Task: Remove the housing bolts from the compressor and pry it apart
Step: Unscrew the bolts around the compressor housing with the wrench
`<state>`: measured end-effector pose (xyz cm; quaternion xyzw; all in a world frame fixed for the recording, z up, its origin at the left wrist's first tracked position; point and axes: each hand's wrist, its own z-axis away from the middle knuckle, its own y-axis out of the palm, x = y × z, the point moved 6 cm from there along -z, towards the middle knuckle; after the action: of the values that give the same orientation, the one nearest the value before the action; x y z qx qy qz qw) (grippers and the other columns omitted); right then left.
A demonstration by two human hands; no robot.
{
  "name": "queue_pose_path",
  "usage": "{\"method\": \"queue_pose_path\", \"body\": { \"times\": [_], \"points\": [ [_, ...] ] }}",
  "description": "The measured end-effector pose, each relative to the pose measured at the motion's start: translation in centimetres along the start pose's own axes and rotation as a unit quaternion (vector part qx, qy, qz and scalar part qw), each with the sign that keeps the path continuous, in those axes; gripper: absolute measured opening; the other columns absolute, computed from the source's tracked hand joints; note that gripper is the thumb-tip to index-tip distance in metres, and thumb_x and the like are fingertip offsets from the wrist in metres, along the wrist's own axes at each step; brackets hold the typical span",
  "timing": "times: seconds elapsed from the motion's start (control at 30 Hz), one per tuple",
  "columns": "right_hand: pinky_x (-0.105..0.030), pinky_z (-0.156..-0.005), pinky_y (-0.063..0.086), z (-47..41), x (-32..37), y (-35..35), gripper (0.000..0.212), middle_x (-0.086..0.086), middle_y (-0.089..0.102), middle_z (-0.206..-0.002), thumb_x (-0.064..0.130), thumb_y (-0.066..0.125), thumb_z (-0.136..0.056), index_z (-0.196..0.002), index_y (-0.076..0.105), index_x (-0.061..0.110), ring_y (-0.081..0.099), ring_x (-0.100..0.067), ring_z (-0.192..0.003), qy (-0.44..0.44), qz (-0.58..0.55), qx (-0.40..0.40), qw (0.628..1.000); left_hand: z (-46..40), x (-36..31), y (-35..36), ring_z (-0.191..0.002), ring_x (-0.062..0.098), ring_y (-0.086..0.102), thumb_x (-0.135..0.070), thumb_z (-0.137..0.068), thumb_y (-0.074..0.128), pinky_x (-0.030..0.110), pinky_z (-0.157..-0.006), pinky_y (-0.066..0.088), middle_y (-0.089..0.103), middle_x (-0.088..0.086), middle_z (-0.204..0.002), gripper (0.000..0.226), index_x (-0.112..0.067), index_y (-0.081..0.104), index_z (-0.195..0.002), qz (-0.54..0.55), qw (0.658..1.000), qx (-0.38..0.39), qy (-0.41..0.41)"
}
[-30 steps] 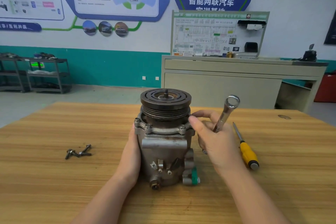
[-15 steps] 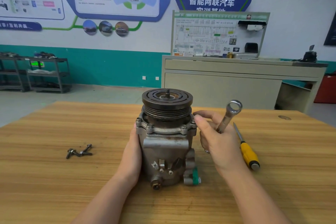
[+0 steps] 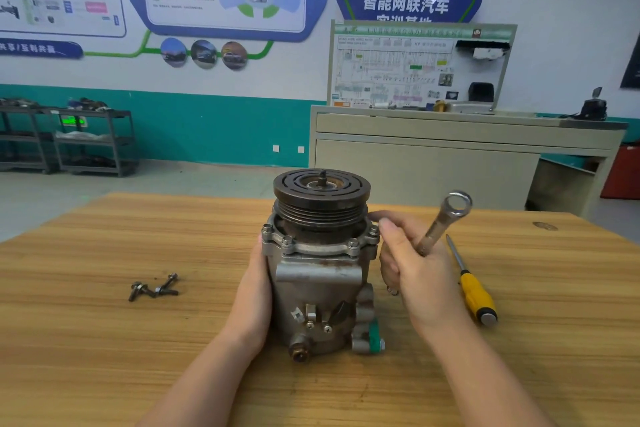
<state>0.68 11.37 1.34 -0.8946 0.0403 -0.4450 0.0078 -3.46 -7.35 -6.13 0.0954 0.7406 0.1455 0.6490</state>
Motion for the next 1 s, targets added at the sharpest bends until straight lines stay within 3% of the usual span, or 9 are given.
{"method": "queue_pose_path", "body": {
  "times": [0.07,0.2,0.3,0.43,0.5,0.57,0.63,0.83,1.0],
  "points": [
    [-0.007,-0.047,0.036,-0.03,0.22,0.07,0.013,0.018,0.055,-0.052,0.038,0.057,-0.087,-0.094,0.061,0.028,0.051,0.005,-0.046,-0.004,0.004,-0.002,1.000,-0.01,-0.05,-0.07,-0.101,0.016,0.068,-0.056,-0.098,0.032,0.037,-0.092,0.047,0.076,-0.005,-0.098,0.047,-0.046,0.076,-0.083,-0.003,1.000,-0.004,0.004],
    [-0.012,-0.048,0.033,-0.05,0.03,-0.20,0.016,0.016,0.052,-0.051,0.024,0.051,-0.098,-0.096,0.066,0.028,0.048,0.002,-0.046,-0.002,0.013,-0.012,1.000,0.00,-0.19,0.00,-0.101,0.015,0.067,-0.056,-0.098,0.031,0.037,-0.095,0.047,0.076,-0.007,-0.095,0.047,-0.049,0.074,-0.081,-0.013,1.000,-0.006,0.005],
    [-0.008,-0.046,0.036,-0.07,0.06,-0.40,0.016,0.015,0.053,-0.050,0.045,0.056,-0.085,-0.090,0.063,0.030,0.051,0.002,-0.047,-0.003,0.026,-0.029,0.999,0.12,-0.23,-0.09,-0.101,0.014,0.067,-0.056,-0.098,0.030,0.038,-0.098,0.046,0.076,-0.007,-0.095,0.047,-0.050,0.074,-0.082,-0.020,1.000,-0.008,0.002],
    [-0.022,-0.051,0.034,-0.08,-0.44,-0.54,0.019,0.010,0.045,-0.048,0.044,0.052,-0.089,-0.090,0.067,0.032,0.042,-0.003,-0.044,0.006,0.024,-0.035,0.999,0.26,-0.28,-0.13,-0.106,0.019,0.065,-0.058,-0.097,0.033,0.044,-0.106,0.042,0.075,-0.002,-0.100,0.051,-0.034,0.078,-0.089,-0.011,1.000,-0.012,-0.008],
    [-0.016,-0.048,0.035,-0.08,-0.16,-0.55,0.022,0.010,0.047,-0.048,0.051,0.058,-0.079,-0.089,0.066,0.034,0.043,-0.002,-0.043,-0.001,0.019,-0.037,0.999,0.29,-0.31,-0.11,-0.107,0.020,0.065,-0.059,-0.095,0.035,0.044,-0.105,0.042,0.075,-0.001,-0.102,0.052,-0.029,0.077,-0.093,-0.010,1.000,-0.014,-0.010],
    [-0.009,-0.049,0.036,-0.10,-0.12,-0.49,0.017,0.016,0.055,-0.052,0.045,0.059,-0.080,-0.085,0.066,0.031,0.051,0.001,-0.047,-0.005,0.014,-0.031,0.999,0.28,-0.28,-0.07,-0.104,0.018,0.067,-0.059,-0.095,0.034,0.040,-0.101,0.044,0.075,-0.002,-0.100,0.051,-0.034,0.078,-0.089,-0.014,1.000,-0.012,-0.012],
    [-0.014,-0.054,0.036,-0.12,0.00,-0.48,0.014,0.018,0.056,-0.053,0.039,0.055,-0.088,-0.089,0.067,0.031,0.052,0.003,-0.050,-0.015,0.021,-0.029,0.999,0.40,-0.39,0.06,-0.101,0.017,0.068,-0.059,-0.096,0.032,0.038,-0.098,0.046,0.076,-0.004,-0.099,0.049,-0.041,0.077,-0.086,-0.021,1.000,-0.007,-0.010],
    [-0.007,-0.046,0.037,0.01,0.14,-0.55,0.012,0.015,0.053,-0.050,0.039,0.062,-0.084,-0.084,0.066,0.028,0.050,0.000,-0.046,-0.008,0.010,-0.034,0.999,0.66,-0.72,0.19,-0.093,0.011,0.070,-0.059,-0.096,0.032,0.033,-0.087,0.048,0.076,-0.005,-0.095,0.053,-0.033,0.078,-0.087,-0.031,0.999,-0.011,-0.006],
    [-0.010,-0.044,0.035,-0.07,0.25,-0.74,0.004,0.011,0.045,-0.048,0.038,0.069,-0.084,-0.081,0.067,0.039,0.039,-0.002,-0.043,-0.010,0.038,-0.044,0.998,0.61,-0.67,0.06,-0.103,0.018,0.067,-0.057,-0.096,0.035,0.038,-0.096,0.047,0.076,0.000,-0.098,0.053,-0.025,0.076,-0.093,-0.017,1.000,-0.016,-0.015]
  ]
}}
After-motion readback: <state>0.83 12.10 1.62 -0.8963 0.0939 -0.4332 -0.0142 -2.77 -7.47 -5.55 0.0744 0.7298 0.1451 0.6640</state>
